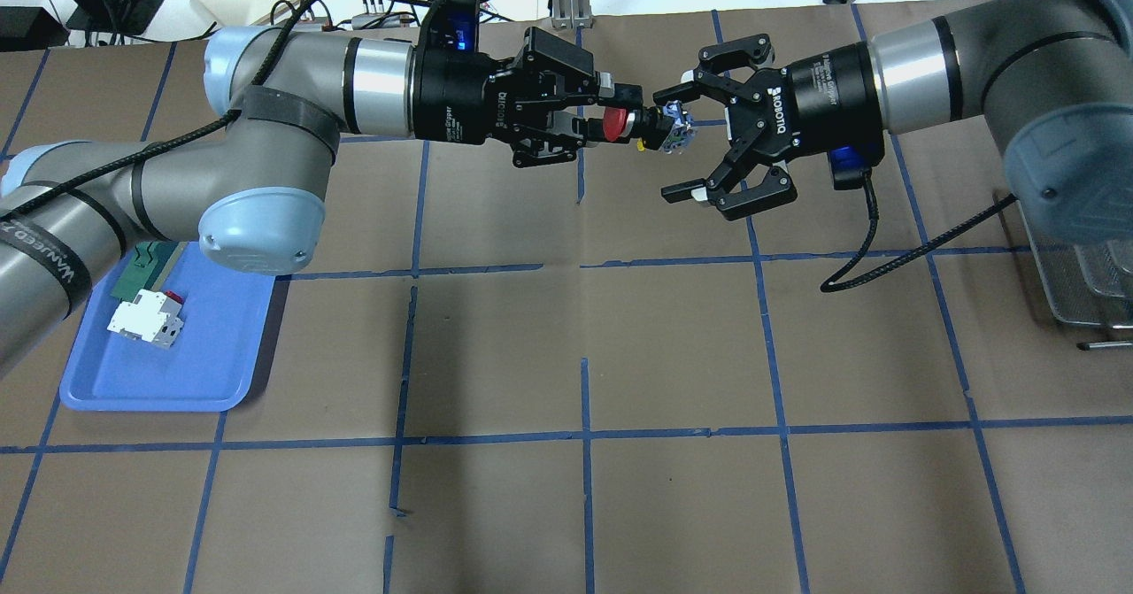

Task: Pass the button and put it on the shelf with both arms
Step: 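Bring the right gripper to the button held by the left gripper and grasp it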

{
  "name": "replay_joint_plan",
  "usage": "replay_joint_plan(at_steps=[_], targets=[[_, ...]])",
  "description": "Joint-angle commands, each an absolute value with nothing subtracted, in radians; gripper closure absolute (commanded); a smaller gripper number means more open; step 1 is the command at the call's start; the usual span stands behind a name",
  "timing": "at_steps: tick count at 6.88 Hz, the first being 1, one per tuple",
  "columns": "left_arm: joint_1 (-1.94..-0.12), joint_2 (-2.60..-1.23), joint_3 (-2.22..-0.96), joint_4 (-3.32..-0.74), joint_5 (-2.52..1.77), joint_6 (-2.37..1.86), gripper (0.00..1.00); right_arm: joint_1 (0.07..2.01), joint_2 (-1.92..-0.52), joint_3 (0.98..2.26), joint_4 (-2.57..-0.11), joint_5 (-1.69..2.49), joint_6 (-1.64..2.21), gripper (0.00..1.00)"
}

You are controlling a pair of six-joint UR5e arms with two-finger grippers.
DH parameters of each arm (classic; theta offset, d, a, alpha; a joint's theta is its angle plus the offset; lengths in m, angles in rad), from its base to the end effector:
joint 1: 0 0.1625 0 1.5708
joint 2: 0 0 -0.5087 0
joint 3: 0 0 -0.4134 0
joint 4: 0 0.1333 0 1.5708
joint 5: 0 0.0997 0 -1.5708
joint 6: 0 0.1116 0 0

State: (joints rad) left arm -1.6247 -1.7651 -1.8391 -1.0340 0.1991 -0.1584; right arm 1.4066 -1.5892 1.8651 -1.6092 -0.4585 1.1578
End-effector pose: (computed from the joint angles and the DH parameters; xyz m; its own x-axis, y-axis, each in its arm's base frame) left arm -0.2730 -0.5553 0.4625 -0.1996 -0.0749 0.9770 0.0225 0.9965 0.0810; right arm 0.1528 -0.5055 0.4870 -0.0159 0.9908 -0.1343 0.4321 0.1279 0.8927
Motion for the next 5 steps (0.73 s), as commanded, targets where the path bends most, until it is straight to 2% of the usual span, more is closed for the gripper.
replay_joint_plan(at_steps=[1,2,4,5], targets=[[-1.628,-1.767,-1.836,-1.034,0.199,-0.161,1.0,1.411,-1.586,1.865,-1.614,-0.459,1.172,0.0],[-1.629,-1.766,-1.842,-1.034,0.201,-0.161,1.0,1.411,-1.583,1.865,-1.618,-0.46,1.172,0.02],[-1.635,-1.734,-1.864,-1.034,0.201,-0.164,1.0,1.411,-1.586,1.865,-1.615,-0.457,1.175,0.32],[-1.635,-1.733,-1.862,-1.034,0.201,-0.166,1.0,1.411,-1.588,1.865,-1.614,-0.456,1.175,0.58]])
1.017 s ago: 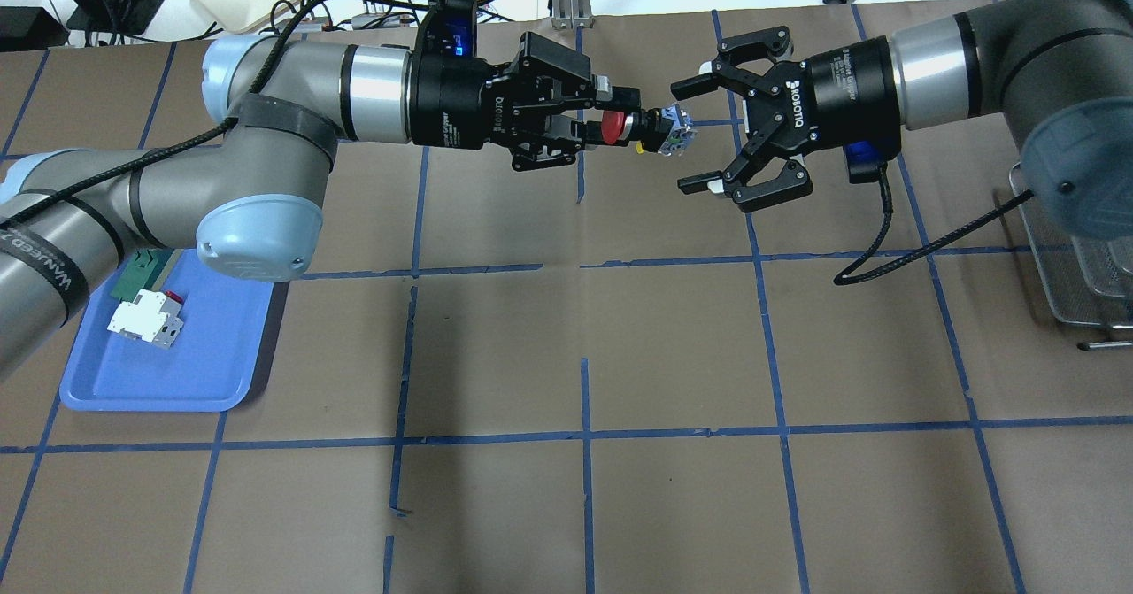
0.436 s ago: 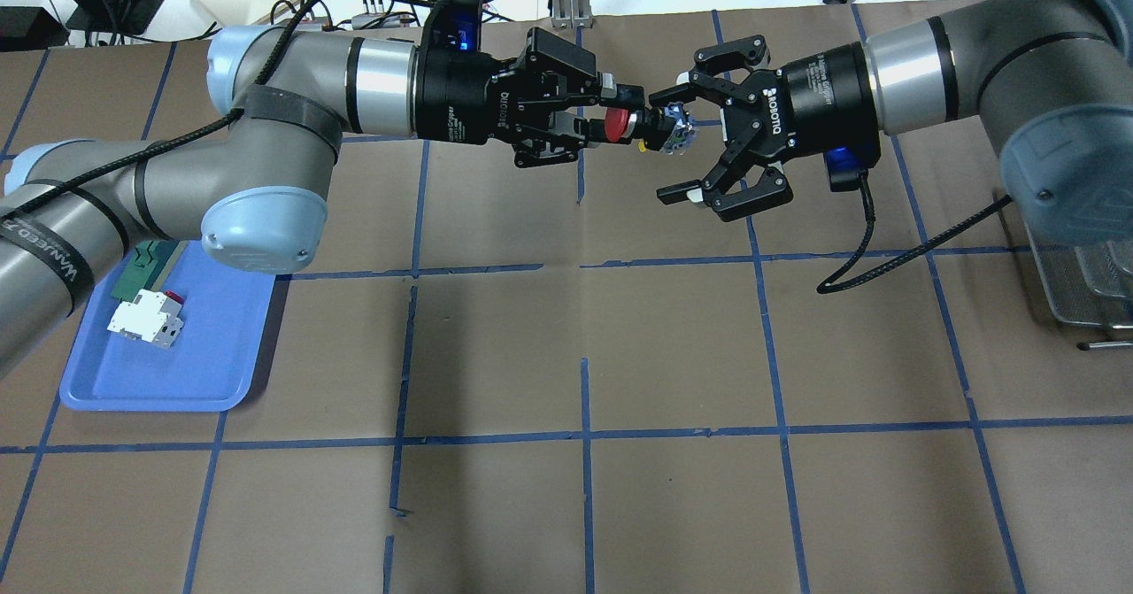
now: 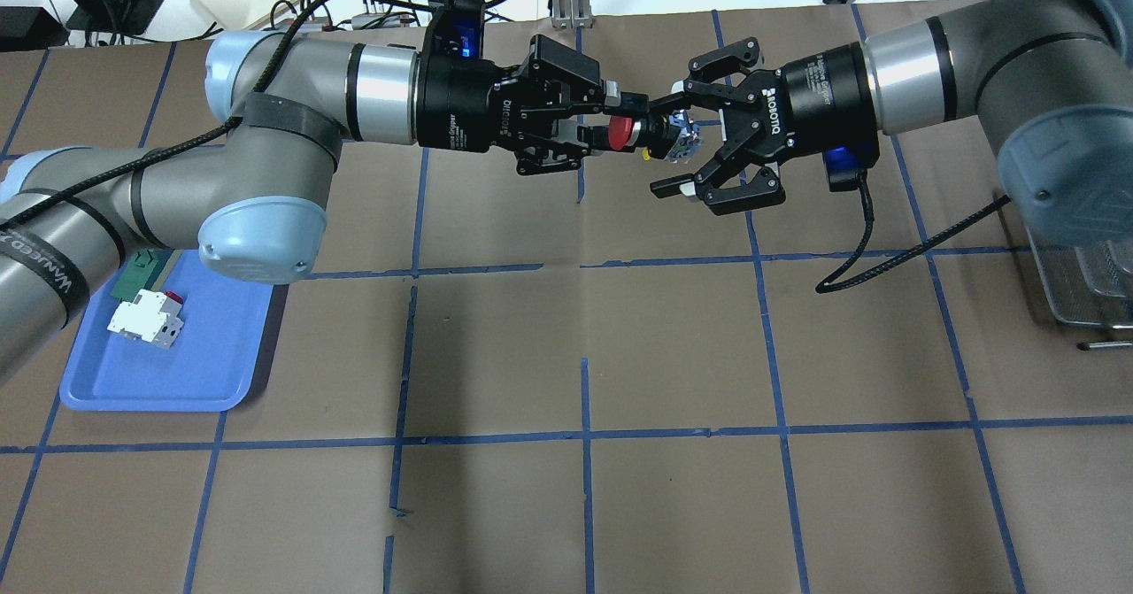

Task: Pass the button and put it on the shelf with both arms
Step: 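Open the left gripper and pull it back while the right gripper carries the button away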

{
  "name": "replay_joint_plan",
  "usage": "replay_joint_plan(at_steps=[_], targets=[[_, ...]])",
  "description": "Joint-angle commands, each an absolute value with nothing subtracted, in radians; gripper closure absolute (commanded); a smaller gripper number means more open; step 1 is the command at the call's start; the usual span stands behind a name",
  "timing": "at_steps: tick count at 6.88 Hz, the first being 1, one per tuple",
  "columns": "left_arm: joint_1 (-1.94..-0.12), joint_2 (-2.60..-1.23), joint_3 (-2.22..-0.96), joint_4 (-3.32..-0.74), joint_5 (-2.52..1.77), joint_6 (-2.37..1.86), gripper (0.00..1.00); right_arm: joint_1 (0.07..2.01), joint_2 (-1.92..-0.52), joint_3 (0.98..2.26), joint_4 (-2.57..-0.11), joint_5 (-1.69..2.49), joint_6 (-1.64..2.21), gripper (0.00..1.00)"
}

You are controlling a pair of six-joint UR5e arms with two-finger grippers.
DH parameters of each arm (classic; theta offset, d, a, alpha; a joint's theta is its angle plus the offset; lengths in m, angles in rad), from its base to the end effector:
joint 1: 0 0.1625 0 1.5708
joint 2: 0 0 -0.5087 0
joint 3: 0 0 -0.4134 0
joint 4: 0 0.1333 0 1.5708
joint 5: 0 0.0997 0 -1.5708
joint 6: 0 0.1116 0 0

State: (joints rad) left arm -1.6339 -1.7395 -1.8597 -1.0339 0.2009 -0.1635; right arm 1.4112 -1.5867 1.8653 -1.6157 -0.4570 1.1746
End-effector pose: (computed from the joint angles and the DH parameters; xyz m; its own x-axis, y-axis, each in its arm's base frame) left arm -0.2773 -0.5410 0.4670 -0.2019 -0.0731 0.9767 0.0304 0.9963 0.0808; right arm 0.1550 -0.5060 0.4865 -0.0128 0.9923 -0.1233 0.4311 0.1167 0.8947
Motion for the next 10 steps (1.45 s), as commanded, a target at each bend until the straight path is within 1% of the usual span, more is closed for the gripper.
replay_joint_plan(at_steps=[1,2,3,4,5,7,8,9,10], targets=[[-1.637,-1.732,-1.864,-1.034,0.202,-0.166,1.0,1.411,-1.589,1.865,-1.612,-0.456,1.175,0.72],[-1.637,-1.73,-1.864,-1.034,0.202,-0.166,0.99,1.411,-1.589,1.864,-1.612,-0.456,1.175,0.75],[-1.637,-1.73,-1.862,-1.034,0.204,-0.166,0.77,1.411,-1.589,1.862,-1.614,-0.456,1.175,0.77],[-1.637,-1.73,-1.862,-1.04,0.204,-0.167,0.15,1.411,-1.589,1.862,-1.614,-0.457,1.177,0.78],[-1.635,-1.73,-1.861,-1.04,0.204,-0.188,0.0,1.41,-1.589,1.859,-1.614,-0.457,1.175,0.79],[-1.635,-1.729,-1.841,-1.042,0.247,-0.254,0.0,1.408,-1.589,1.856,-1.614,-0.459,1.174,0.82],[-1.634,-1.727,-1.794,-1.052,0.399,-0.291,0.0,1.396,-1.585,1.853,-1.626,-0.471,1.158,0.83],[-1.632,-1.729,-1.72,-1.128,0.539,-0.304,0.0,1.366,-1.585,1.852,-1.647,-0.545,1.097,0.84],[-1.626,-1.729,-1.612,-1.308,0.575,-0.29,0.0,1.317,-1.586,1.847,-1.663,-0.613,1.016,0.84]])
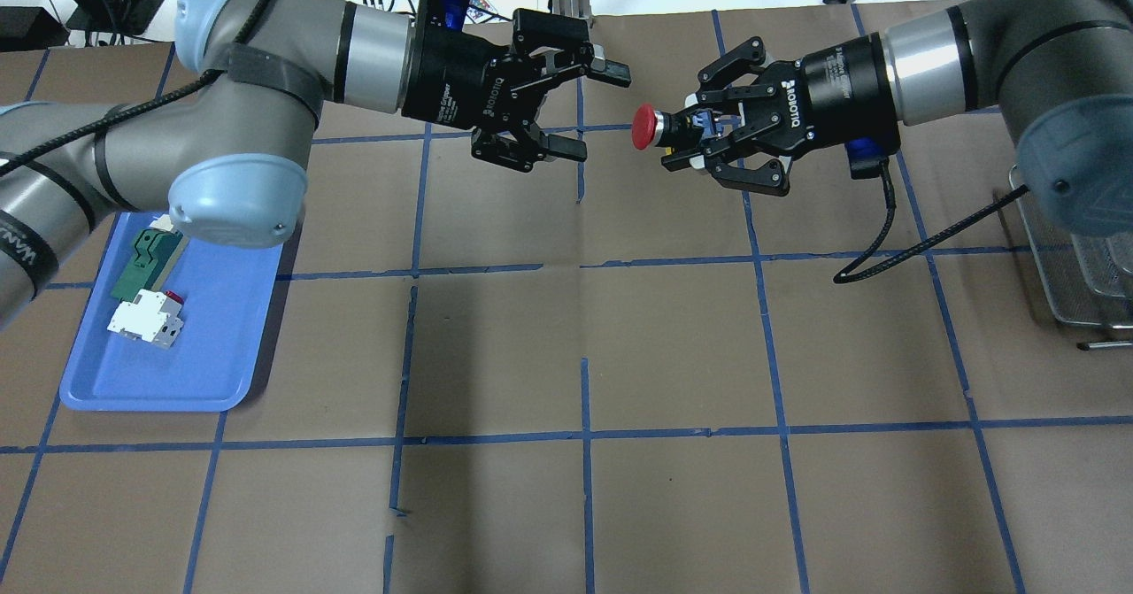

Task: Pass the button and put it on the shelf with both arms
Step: 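Open the left gripper and pull it back while the right gripper carries the button away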

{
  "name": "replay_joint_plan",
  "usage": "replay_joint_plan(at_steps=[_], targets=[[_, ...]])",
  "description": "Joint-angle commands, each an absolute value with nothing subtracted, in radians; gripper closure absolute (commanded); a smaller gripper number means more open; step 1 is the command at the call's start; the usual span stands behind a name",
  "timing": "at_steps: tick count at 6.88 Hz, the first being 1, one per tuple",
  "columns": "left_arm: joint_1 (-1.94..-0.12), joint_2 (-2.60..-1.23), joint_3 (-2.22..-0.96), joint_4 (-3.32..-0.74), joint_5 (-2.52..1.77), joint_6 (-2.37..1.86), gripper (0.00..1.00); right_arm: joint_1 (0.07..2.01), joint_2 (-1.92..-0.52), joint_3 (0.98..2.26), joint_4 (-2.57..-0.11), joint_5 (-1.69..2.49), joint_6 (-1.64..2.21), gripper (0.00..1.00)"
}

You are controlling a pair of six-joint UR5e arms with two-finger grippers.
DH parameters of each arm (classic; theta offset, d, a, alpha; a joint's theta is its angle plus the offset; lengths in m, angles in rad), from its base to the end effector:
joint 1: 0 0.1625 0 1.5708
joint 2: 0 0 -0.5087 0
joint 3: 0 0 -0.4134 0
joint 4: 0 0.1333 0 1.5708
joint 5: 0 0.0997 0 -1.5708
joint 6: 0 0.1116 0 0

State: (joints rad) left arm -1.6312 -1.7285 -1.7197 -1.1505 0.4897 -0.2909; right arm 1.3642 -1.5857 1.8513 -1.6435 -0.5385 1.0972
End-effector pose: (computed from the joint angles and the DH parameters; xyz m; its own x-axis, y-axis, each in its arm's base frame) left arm -0.2663 -0.5640 0.4993 -0.4612 -0.1615 0.8725 -0.0755 0.9869 0.1428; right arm 0.1261 -0.5150 0.4873 -0.0344 0.9763 -0.2137 0.5085 0.2011 0.8373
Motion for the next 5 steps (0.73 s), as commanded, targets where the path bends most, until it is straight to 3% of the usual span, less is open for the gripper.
replay_joint_plan(at_steps=[1,2,5], targets=[[-1.621,-1.741,-1.494,-1.445,0.654,-0.288,0.0,1.269,-1.588,1.847,-1.663,-0.652,0.915,0.84],[-1.627,-1.749,-1.421,-1.522,0.822,-0.285,0.0,1.202,-1.588,1.845,-1.658,-0.688,0.776,0.83],[-1.634,-1.747,-1.414,-1.513,1.307,-0.212,0.0,1.071,-1.592,1.732,-1.515,-0.923,0.38,0.82]])
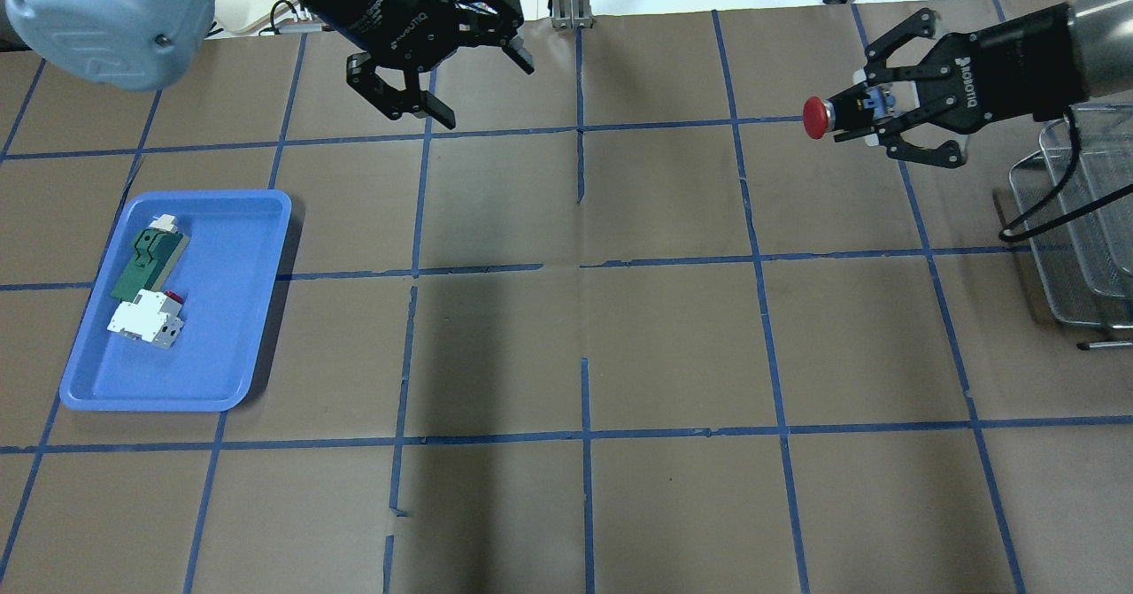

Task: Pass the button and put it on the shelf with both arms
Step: 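Move the right gripper with the button over the wire mesh basket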

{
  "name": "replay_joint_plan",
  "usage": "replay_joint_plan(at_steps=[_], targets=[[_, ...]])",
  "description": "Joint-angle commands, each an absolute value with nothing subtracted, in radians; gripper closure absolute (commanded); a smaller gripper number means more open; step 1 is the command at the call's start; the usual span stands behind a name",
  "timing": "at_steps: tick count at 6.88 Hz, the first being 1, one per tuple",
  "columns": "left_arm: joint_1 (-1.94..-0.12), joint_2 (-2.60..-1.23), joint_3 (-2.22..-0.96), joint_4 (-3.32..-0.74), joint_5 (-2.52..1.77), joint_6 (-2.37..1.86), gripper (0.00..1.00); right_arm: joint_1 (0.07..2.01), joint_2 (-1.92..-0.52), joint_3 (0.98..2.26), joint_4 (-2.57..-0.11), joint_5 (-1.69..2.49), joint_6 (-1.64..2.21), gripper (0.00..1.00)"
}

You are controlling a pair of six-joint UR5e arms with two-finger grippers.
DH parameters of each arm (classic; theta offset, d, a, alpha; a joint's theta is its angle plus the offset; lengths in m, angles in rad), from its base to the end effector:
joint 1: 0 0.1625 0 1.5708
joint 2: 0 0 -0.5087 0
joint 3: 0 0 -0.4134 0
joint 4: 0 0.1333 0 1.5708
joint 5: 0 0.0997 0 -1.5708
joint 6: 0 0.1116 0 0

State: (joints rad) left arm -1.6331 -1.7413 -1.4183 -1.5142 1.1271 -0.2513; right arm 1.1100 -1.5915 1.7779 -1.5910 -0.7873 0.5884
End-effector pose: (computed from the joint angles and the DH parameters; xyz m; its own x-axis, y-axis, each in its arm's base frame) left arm -0.2184 -0.5907 0.5595 -0.8876 -0.1775 0.4251 -0.1636 0.9841 0.0693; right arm -0.0239 -0.5251 0.5000 -0.2413 0.8393 -0.4872 0.6882 0.5019 0.5239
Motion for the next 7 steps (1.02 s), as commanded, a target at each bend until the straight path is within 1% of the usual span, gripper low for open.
replay_joint_plan(at_steps=[1,2,3,4,5,7], targets=[[-1.634,-1.734,-1.419,-1.511,1.383,-0.19,0.0,1.024,-1.588,1.721,-1.479,-1.121,0.147,0.82],[-1.629,-1.739,-1.427,-1.516,1.408,-0.163,0.0,0.934,-1.585,1.721,-1.476,-1.199,-0.005,0.82],[-1.621,-1.747,-1.427,-1.517,1.47,-0.152,0.0,0.88,-1.575,1.714,-1.483,-1.272,-0.146,0.87],[-1.62,-1.752,-1.428,-1.511,1.479,-0.146,0.0,0.87,-1.566,1.707,-1.52,-1.332,-0.258,0.87],[-1.618,-1.749,-1.431,-1.512,1.485,-0.14,0.0,0.85,-1.534,1.674,-1.578,-1.374,-0.315,0.86],[-1.596,-1.743,-1.428,-1.511,1.575,-0.04,0.0,0.845,-1.392,1.53,-1.605,-1.402,-0.415,0.86]])
